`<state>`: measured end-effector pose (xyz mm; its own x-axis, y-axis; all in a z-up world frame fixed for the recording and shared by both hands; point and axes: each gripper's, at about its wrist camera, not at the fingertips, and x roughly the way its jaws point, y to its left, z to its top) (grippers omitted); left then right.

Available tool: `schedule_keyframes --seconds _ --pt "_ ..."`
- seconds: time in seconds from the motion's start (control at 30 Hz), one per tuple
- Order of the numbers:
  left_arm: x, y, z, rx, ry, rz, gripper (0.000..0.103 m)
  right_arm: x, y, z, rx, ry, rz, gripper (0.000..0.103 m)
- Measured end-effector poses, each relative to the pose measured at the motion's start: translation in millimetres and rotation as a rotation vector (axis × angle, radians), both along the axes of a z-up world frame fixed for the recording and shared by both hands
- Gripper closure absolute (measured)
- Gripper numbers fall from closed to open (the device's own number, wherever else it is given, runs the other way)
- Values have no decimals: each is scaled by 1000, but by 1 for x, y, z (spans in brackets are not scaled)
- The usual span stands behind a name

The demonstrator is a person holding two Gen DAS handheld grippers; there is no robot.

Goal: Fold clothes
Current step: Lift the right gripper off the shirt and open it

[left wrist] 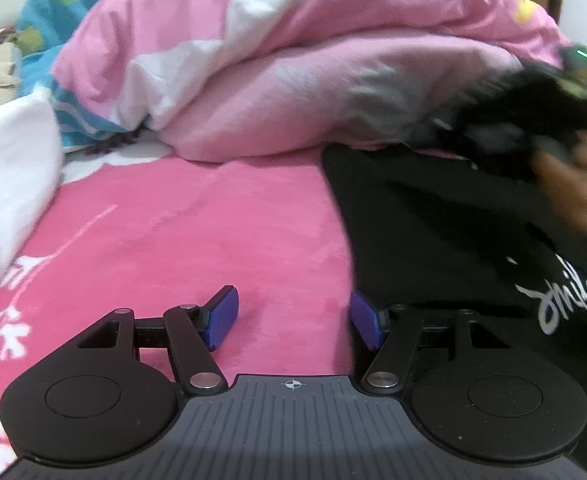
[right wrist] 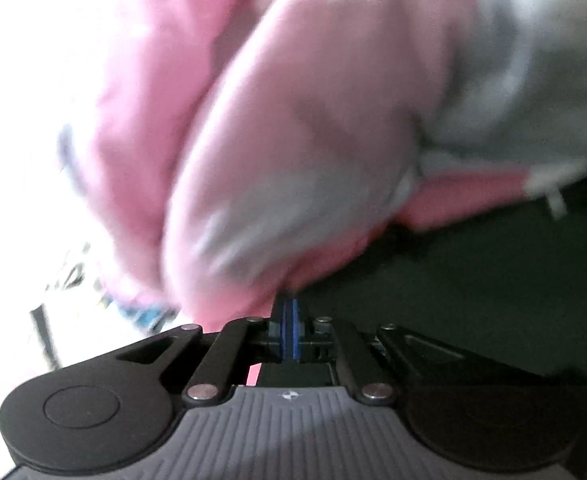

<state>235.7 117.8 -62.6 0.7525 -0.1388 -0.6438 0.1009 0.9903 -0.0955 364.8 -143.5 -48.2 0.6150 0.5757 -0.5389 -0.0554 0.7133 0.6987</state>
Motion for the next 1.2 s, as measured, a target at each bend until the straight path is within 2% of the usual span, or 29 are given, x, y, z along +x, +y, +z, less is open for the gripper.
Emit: schedule_keyframes --seconds 0.13,0.2,0.33,0.47,0.6,0.67,0.73,0.8,0.9,0.97,1.03,1.1,1.2 --pt "1 14 0 -31 7 32 41 -54 20 -11 13 44 121 101" --pt "0 17 0 -44 4 37 41 -79 34 -24 -13 65 164 101" --pt "-3 23 2 -66 -6 45 41 -124 54 -38 -50 64 198 101" --pt "-4 28 4 -82 -10 59 41 -125 57 -24 -69 33 214 100" --pt "-5 31 5 -88 -19 77 40 -119 40 -11 -62 -19 119 100" --pt "-5 32 4 -93 -17 84 40 -109 37 -11 -65 -20 77 100" --pt "-5 34 4 -100 -14 88 39 -110 38 -23 -66 28 63 99" --pt "-4 36 4 -107 -12 92 39 -111 59 -41 -43 50 89 99" --pt "-5 35 4 -108 -13 93 38 -112 84 -48 -25 36 191 99" --pt "-5 35 4 -107 -13 93 37 -122 83 -50 -18 20 211 99" --pt "-6 34 3 -102 -15 92 36 -118 64 -31 -11 -15 160 99" --pt "-6 33 2 -99 -15 92 36 -109 35 -21 30 -27 48 99" --pt "-5 33 1 -96 -12 94 36 -100 0 -28 69 9 -65 99"
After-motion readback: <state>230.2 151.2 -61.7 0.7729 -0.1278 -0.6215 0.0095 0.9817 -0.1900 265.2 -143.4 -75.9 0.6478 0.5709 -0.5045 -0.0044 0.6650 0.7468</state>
